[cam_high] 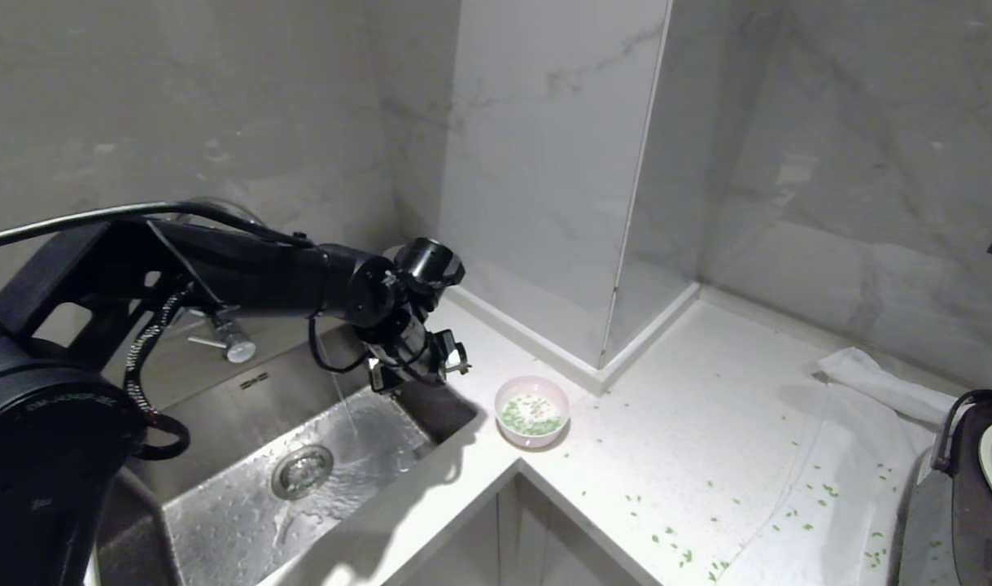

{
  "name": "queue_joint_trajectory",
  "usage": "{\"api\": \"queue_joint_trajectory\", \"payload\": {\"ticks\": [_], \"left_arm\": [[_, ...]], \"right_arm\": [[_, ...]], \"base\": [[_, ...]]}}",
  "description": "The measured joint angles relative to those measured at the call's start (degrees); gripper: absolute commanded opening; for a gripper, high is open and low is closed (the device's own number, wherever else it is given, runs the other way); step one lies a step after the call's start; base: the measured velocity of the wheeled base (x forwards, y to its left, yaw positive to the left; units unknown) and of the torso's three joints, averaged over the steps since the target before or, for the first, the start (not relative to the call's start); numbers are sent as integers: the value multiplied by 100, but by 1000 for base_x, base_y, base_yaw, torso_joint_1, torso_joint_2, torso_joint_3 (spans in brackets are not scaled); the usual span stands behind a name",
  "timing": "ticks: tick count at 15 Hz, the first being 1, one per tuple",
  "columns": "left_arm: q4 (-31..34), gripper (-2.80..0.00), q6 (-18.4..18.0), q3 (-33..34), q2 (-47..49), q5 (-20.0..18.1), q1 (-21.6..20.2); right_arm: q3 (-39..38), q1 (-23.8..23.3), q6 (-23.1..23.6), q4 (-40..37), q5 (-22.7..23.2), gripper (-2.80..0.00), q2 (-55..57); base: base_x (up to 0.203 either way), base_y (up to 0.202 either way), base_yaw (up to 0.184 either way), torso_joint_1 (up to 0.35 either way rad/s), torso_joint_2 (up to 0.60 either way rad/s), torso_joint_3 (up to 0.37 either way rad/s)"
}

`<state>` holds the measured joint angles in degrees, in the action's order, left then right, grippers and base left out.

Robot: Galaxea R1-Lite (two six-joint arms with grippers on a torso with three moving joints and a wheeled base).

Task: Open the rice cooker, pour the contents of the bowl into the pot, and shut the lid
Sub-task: Turn off the tap

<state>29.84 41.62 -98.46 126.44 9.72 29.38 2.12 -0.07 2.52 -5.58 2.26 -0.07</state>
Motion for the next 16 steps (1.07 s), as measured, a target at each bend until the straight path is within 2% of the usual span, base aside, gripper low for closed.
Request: {"api": "queue_joint_trajectory", "payload": {"ticks": [3,5,7,11,15,16], "left_arm": [[-7,0,5,705,-489,94,-188],[-132,0,-9,1124,-743,94,-463],[-654,0,-124,1624,-974,83,-718],[-2237,0,-891,2803,-1427,109,-1313],[-2442,0,-1062,2975,-1615,115,-2158],[-2447,-280,-1141,2975,-1632,113,-2344]], "right_arm": [[0,0,-2,-1,0,-280,0],[0,0,0,-1,0,-280,0],[0,0,0,0,0,-280,0],[0,2,0,0,0,-280,0],[0,0,-1,-1,2,-280,0],[0,0,-2,-1,0,-280,0]], "base": [[0,0,0,0,0,0],[0,0,0,0,0,0],[0,0,0,0,0,0],[0,0,0,0,0,0],[0,0,0,0,0,0],[0,0,0,0,0,0]]}}
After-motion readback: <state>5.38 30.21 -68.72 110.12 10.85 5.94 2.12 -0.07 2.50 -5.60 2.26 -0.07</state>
